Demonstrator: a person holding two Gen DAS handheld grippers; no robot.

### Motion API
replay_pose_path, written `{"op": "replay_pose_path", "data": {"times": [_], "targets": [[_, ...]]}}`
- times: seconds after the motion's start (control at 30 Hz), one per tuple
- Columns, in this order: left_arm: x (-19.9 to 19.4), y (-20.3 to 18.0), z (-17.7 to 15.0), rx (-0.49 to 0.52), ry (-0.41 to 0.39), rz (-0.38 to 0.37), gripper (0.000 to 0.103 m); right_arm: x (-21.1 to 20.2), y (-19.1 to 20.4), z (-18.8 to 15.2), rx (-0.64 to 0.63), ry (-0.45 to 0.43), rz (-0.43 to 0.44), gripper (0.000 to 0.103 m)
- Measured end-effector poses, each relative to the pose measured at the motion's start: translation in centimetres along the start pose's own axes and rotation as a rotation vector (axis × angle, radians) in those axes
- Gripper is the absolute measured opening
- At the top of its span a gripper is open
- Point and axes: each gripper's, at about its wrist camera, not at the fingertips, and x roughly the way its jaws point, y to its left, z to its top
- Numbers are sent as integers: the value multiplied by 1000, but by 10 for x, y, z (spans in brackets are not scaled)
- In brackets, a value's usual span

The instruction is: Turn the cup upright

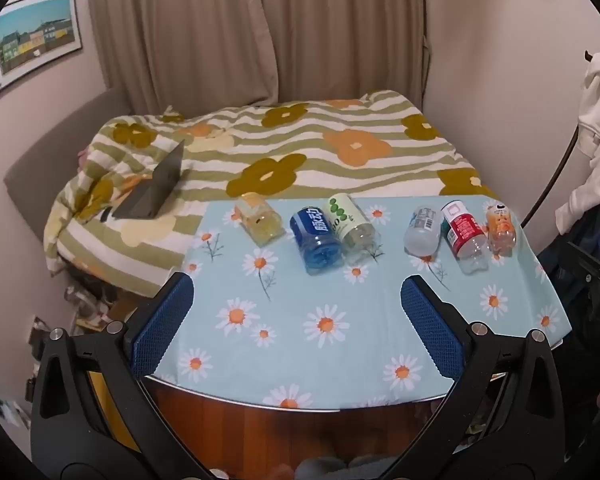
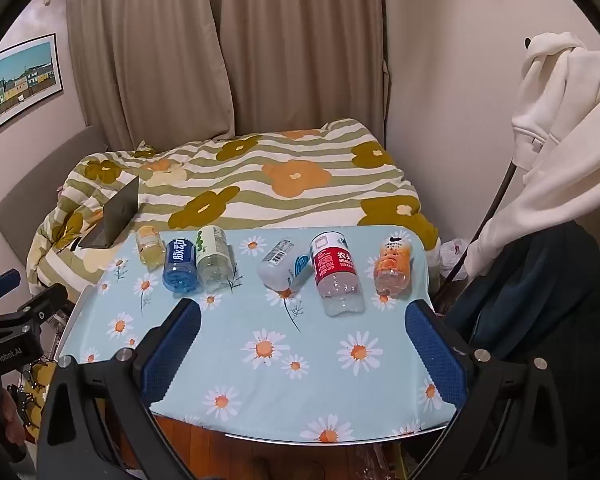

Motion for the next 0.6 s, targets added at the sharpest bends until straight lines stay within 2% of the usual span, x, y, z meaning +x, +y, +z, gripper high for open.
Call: {"op": "replay_pose_path", "data": {"times": [0.6], "targets": [[5,1,6,-3,-5,-11,103,3,4,2,-1,-5,3,102]]}}
